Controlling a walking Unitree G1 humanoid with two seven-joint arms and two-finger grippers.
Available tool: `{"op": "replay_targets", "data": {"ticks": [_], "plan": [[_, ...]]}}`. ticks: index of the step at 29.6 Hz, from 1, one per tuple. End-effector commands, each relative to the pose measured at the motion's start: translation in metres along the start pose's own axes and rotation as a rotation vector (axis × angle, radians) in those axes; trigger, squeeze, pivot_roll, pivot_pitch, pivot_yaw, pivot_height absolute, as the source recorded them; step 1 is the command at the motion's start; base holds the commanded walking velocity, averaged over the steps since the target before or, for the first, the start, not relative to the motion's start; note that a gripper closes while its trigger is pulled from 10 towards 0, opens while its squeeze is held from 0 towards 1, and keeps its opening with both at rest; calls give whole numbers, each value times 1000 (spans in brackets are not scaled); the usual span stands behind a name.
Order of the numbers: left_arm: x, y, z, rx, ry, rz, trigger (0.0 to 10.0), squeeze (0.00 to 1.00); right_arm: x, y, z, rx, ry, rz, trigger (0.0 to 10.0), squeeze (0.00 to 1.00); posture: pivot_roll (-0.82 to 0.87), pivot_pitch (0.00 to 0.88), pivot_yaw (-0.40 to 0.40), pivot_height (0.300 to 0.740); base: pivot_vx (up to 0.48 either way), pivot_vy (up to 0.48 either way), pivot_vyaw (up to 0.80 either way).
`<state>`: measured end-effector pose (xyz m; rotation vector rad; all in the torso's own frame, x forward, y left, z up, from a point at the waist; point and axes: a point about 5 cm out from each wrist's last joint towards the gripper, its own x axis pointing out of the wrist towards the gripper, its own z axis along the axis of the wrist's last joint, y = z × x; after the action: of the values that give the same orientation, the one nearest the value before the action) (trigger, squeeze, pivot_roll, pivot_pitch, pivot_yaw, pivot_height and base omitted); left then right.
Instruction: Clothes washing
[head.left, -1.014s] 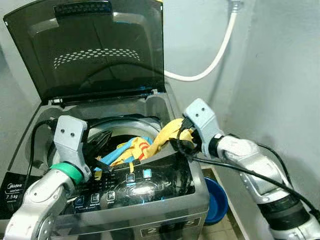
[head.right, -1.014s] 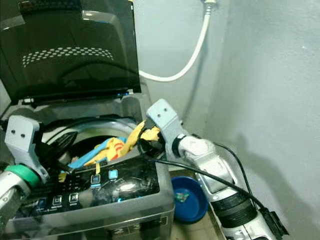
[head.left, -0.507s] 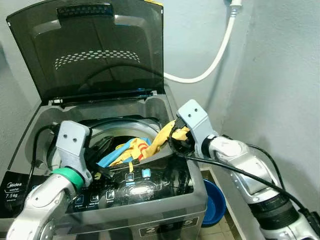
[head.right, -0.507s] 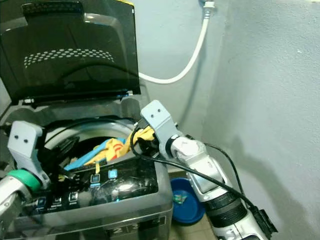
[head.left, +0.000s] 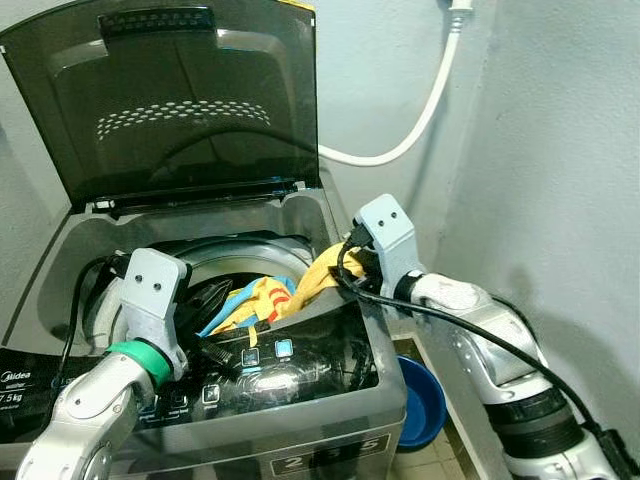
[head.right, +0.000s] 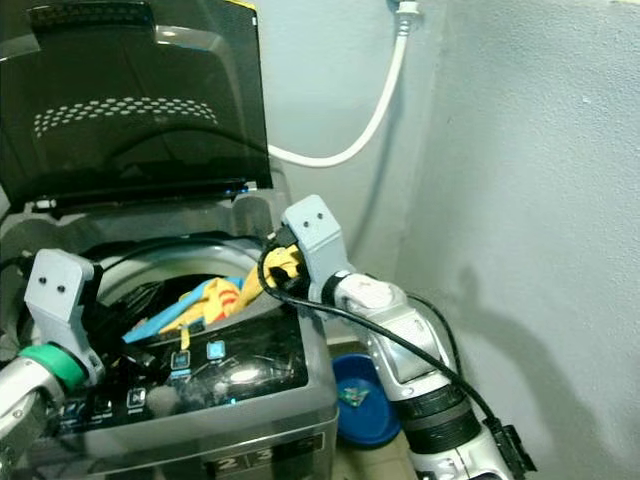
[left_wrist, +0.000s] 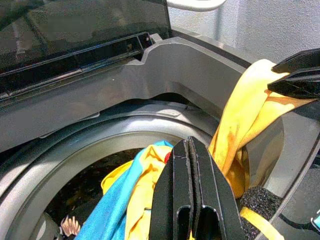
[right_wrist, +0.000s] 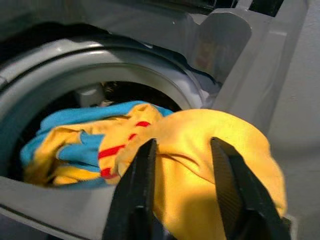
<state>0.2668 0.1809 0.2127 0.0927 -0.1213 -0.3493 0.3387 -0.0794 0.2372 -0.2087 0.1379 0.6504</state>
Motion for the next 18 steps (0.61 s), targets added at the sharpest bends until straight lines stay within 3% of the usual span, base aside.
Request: {"op": "replay_targets", "data": {"ticks": [1, 6, 8, 9, 12, 13, 14, 15, 18], "plan": [[-2, 2, -7, 8, 37, 6, 10000, 0, 4, 5, -16, 59, 66, 26, 0, 0, 66, 32, 99, 740, 0, 0, 0], [-3, 3, -8, 11, 39, 9, 10000, 0, 9, 13, -12, 83, 46, 38, 0, 0, 64, 38, 100, 740, 0, 0, 0], [-2, 4, -7, 11, 35, 14, 10000, 0, 18, 23, 7, 139, -33, 71, 0, 0, 63, 44, 101, 740, 0, 0, 0], [-2, 4, -7, 11, 34, 16, 10000, 0, 19, 34, 37, 263, -179, 149, 0, 0, 63, 44, 101, 740, 0, 0, 0], [-2, 4, -7, 11, 33, 20, 10000, 0, 7, 48, 99, 525, -508, 335, 0, 0, 69, 54, 99, 740, 0, 0, 0], [-2, 4, -7, 11, 33, 21, 10000, 0, 2, 48, 110, 575, -573, 365, 0, 0, 69, 54, 99, 740, 0, 0, 0], [-2, 4, -7, 11, 33, 21, 10000, 0, 2, 48, 110, 575, -573, 365, 0, 0, 69, 54, 99, 740, 0, 0, 0], [-2, 4, -7, 11, 32, 23, 10000, 0, -4, 45, 125, 638, -657, 395, 0, 0, 71, 56, 96, 740, 0, 0, 0], [-2, 4, -7, 11, 32, 26, 10000, 0, -7, 42, 130, 643, -684, 386, 0, 0, 71, 56, 96, 740, 0, 0, 0]]}}
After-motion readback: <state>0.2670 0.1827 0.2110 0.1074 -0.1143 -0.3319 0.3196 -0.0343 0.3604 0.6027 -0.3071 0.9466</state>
